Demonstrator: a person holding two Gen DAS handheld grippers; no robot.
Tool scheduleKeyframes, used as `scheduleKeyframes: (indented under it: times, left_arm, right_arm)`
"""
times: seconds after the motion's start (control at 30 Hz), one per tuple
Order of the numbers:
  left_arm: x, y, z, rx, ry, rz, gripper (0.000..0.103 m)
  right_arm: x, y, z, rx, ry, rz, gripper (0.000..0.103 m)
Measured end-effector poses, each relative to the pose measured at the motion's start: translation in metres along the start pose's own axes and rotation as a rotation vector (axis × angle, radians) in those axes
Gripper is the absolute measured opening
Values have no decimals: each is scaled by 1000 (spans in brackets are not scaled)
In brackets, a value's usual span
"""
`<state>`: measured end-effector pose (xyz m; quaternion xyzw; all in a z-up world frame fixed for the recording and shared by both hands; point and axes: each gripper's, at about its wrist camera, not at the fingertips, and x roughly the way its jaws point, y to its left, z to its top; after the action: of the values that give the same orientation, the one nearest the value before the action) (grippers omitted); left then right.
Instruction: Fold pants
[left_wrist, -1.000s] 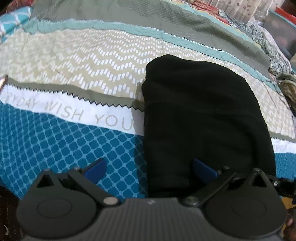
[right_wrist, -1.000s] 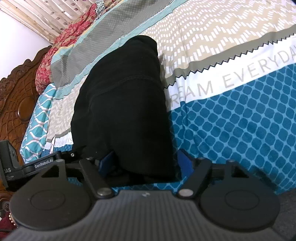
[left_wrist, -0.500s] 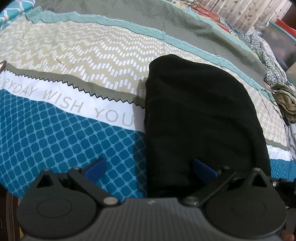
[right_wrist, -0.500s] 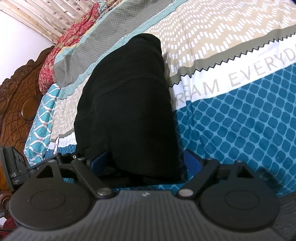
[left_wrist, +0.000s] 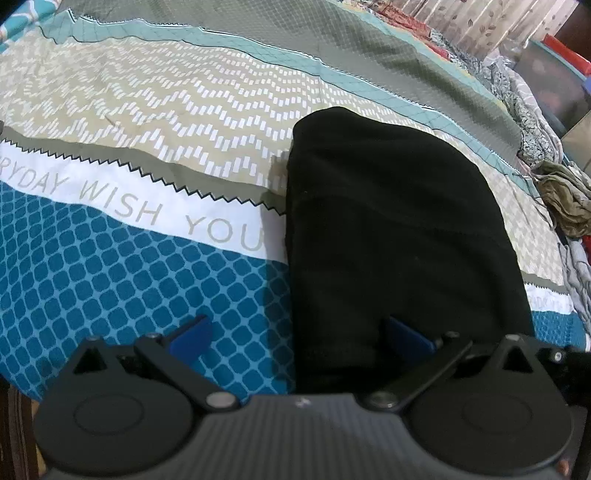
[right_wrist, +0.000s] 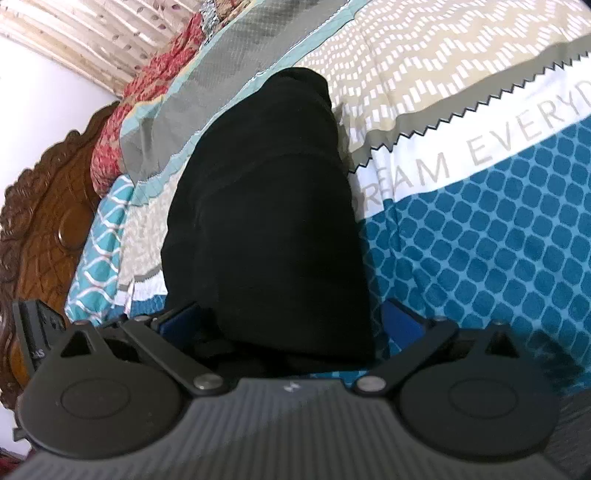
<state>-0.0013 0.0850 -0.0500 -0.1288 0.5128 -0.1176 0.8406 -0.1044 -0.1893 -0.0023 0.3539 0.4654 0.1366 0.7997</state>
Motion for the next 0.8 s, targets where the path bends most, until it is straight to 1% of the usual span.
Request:
scheduleKeyframes:
  times: [0.13, 0.27, 0.37, 0.53, 0.63, 0.7, 0.8]
  left_arm:
    - [1, 5, 3, -15, 10, -27, 103]
    - [4, 13, 8, -17, 42, -60, 103]
    - [6, 12, 11, -3, 66, -58, 103]
    - [3, 9, 12, 5, 70, -52, 103]
    - [-10, 11, 16, 12, 39, -45, 103]
    - [-25, 13, 20, 37, -15, -46, 103]
    - [-42, 19, 31, 44, -77, -97, 103]
  right_arm:
    - [-2, -4, 1, 20, -5, 16, 103]
    - [-5, -5, 1, 26, -7, 22, 103]
    - [-8, -7, 1, 33, -9, 27, 103]
    - [-17, -8, 0, 53, -25, 35, 103]
    - [-25, -7, 1, 54, -49, 36, 103]
    - [-31, -5, 3, 45, -69, 39, 103]
    - [-40, 0, 9, 16, -134, 40, 103]
